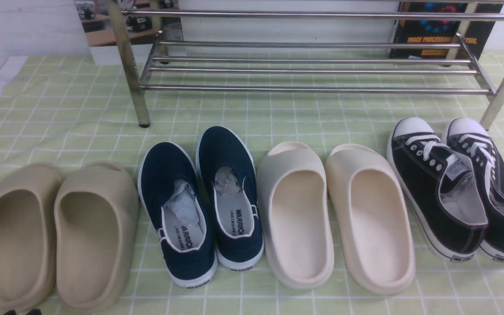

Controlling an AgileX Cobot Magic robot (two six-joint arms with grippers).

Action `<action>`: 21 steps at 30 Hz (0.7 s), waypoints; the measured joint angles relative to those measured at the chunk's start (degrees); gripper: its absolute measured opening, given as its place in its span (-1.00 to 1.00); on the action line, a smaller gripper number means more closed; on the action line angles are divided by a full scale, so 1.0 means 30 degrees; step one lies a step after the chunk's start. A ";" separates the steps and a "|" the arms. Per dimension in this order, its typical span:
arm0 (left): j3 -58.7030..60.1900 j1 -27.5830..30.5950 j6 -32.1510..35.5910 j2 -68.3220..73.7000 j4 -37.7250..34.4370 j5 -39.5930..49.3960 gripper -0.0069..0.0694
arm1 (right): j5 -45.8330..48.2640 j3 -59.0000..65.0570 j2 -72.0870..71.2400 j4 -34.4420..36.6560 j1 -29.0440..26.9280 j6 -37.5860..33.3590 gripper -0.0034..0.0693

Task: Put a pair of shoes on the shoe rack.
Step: Use the right arm to grab the shoe closest to it

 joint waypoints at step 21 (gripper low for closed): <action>0.0000 0.0000 0.0000 0.0000 0.0000 0.0000 -0.19 | 0.0000 0.0000 0.0000 0.0000 0.0000 0.0000 -0.71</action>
